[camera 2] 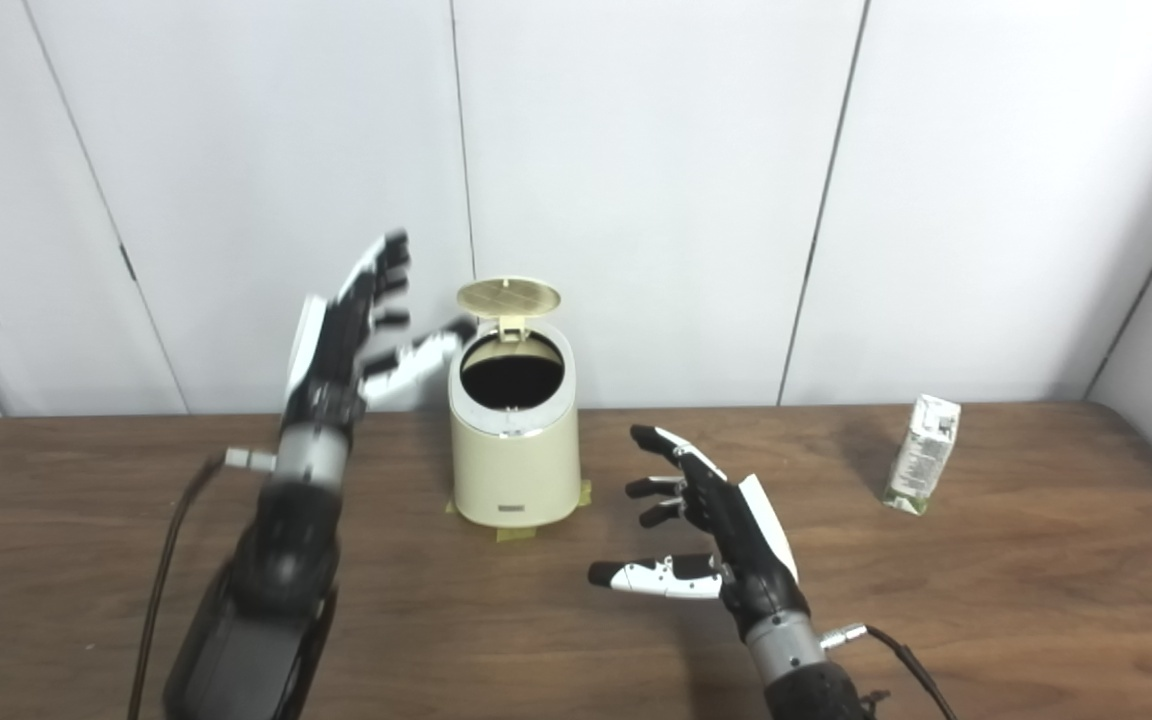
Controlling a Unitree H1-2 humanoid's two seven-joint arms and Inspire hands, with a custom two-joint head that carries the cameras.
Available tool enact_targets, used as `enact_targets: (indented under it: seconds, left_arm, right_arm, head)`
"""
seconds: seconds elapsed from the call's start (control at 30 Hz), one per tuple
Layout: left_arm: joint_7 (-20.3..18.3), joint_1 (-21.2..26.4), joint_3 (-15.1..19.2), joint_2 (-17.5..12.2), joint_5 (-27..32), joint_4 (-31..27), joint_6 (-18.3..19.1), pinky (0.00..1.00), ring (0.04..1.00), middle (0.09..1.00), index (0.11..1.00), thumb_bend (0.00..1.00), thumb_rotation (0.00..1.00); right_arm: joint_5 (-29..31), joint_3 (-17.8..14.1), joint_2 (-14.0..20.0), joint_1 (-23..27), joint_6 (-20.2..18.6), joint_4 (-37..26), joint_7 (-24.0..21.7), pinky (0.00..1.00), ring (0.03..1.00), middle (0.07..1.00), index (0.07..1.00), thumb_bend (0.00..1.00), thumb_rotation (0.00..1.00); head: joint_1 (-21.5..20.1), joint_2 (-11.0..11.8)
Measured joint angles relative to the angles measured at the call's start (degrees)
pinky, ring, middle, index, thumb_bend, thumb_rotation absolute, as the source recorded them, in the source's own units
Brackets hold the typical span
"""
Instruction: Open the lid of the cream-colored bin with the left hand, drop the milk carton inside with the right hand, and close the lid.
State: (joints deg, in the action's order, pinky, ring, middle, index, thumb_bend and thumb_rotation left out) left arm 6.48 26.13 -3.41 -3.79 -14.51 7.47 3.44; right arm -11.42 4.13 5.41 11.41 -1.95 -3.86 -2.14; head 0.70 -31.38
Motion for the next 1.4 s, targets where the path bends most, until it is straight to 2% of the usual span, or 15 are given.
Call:
enact_targets:
  seconds: [0.1, 0.2, 0.33, 0.47, 0.6, 0.67, 0.73, 0.9, 0.97, 1.03, 1.13, 1.23, 1.33, 1.4]
  left_arm:
    - [-2.4, -5.3, 1.1, -2.3, 2.3, -2.8, -0.6, 0.68, 0.769, 0.81, 0.833, 0.73, 0.25]
    - [-3.1, -9.0, 3.2, -4.6, 5.1, -5.8, -3.6, 0.63, 0.739, 0.788, 0.821, 0.69, 0.19]
    - [-3.8, -14.9, 3.7, -5.4, 6.5, -6.9, -8.3, 0.63, 0.73, 0.78, 0.824, 0.67, 0.16]
    - [-4.6, -20.0, 3.3, -4.3, 7.2, -5.7, -10.1, 0.66, 0.727, 0.784, 0.833, 0.67, 0.18]
    - [-4.4, -19.8, 3.7, -4.3, 7.4, -5.5, -13.3, 0.67, 0.731, 0.787, 0.842, 0.68, 0.19]
    - [-4.5, -19.8, 3.8, -4.3, 7.8, -5.5, -13.5, 0.67, 0.736, 0.791, 0.847, 0.68, 0.19]
    - [-4.6, -19.8, 4.0, -4.3, 8.1, -5.5, -13.5, 0.67, 0.736, 0.794, 0.85, 0.68, 0.19]
    - [-4.7, -19.9, 4.1, -4.3, 8.1, -5.5, -13.6, 0.66, 0.728, 0.791, 0.848, 0.68, 0.19]
    - [-4.9, -19.9, 4.2, -4.4, 8.1, -5.5, -13.7, 0.66, 0.728, 0.794, 0.849, 0.67, 0.18]
    - [-5.0, -20.0, 4.6, -4.7, 8.5, -5.5, -13.8, 0.67, 0.737, 0.797, 0.847, 0.66, 0.16]
    - [-5.3, -20.5, 5.4, -5.5, 9.8, -5.4, -14.3, 0.67, 0.746, 0.801, 0.846, 0.65, 0.14]
    - [-6.0, -20.6, 6.0, -6.3, 10.6, -5.0, -15.4, 0.67, 0.749, 0.802, 0.846, 0.64, 0.11]
    - [-7.0, -20.6, 6.3, -6.6, 12.2, -4.4, -15.7, 0.68, 0.758, 0.809, 0.85, 0.63, 0.09]
    - [-7.2, -20.4, 6.5, -6.8, 12.6, -3.9, -15.8, 0.69, 0.757, 0.809, 0.852, 0.64, 0.1]
  right_arm:
    - [0.2, -0.2, 0.1, 0.0, 0.0, 0.0, -0.1, 0.57, 0.71, 0.893, 0.843, 0.72, 0.09]
    - [0.9, -0.3, 0.2, 0.0, 0.0, 0.0, -0.2, 0.57, 0.714, 0.898, 0.846, 0.71, 0.1]
    - [1.1, -0.4, 0.2, 0.1, 0.0, 0.0, -0.3, 0.54, 0.697, 0.891, 0.843, 0.71, 0.07]
    - [1.2, -0.7, 0.5, 0.2, 0.1, 0.2, -0.3, 0.52, 0.689, 0.88, 0.838, 0.71, 0.07]
    - [1.6, -0.8, 0.6, 0.2, 0.3, 0.3, -0.3, 0.5, 0.679, 0.869, 0.831, 0.72, 0.07]
    - [1.9, -1.1, 0.6, 0.2, 0.3, 0.2, -0.3, 0.51, 0.689, 0.875, 0.834, 0.72, 0.06]
    - [2.0, -1.3, 0.6, 0.1, 0.2, -0.6, -0.3, 0.56, 0.698, 0.868, 0.831, 0.73, 0.09]
    - [2.1, -2.4, 1.8, 0.1, 0.3, -1.7, -0.3, 0.6, 0.714, 0.863, 0.829, 0.77, 0.15]
    - [2.6, -3.4, 3.5, 0.1, 1.1, -0.7, -0.7, 0.59, 0.721, 0.857, 0.832, 0.79, 0.18]
    - [2.0, -4.8, 6.5, 0.6, 2.0, 1.1, -0.8, 0.6, 0.721, 0.854, 0.838, 0.8, 0.2]
    - [1.5, -6.9, 10.6, 1.6, 2.6, 3.0, -0.4, 0.59, 0.723, 0.849, 0.839, 0.81, 0.23]
    - [1.0, -8.5, 13.4, 2.4, 2.4, 3.1, -0.1, 0.61, 0.732, 0.831, 0.83, 0.81, 0.17]
    - [-1.1, -9.7, 14.1, 2.9, -0.1, -0.4, 0.5, 0.67, 0.78, 0.836, 0.833, 0.78, 0.06]
    - [-2.8, -10.1, 14.5, 3.6, -0.9, -1.2, 1.0, 0.71, 0.815, 0.848, 0.837, 0.79, 0.07]
  head:
    - [-0.2, 0.0]
    - [-0.1, 0.0]
    - [0.0, 0.3]
    - [-0.2, 0.4]
    - [-0.4, 0.5]
    - [-1.5, 0.6]
    - [-3.1, 0.8]
    - [-6.5, 1.5]
    - [-7.4, 1.8]
    - [-11.3, 2.7]
    - [-13.5, 3.2]
    - [-16.1, 3.7]
    - [-17.9, 4.0]
    - [-18.6, 4.1]
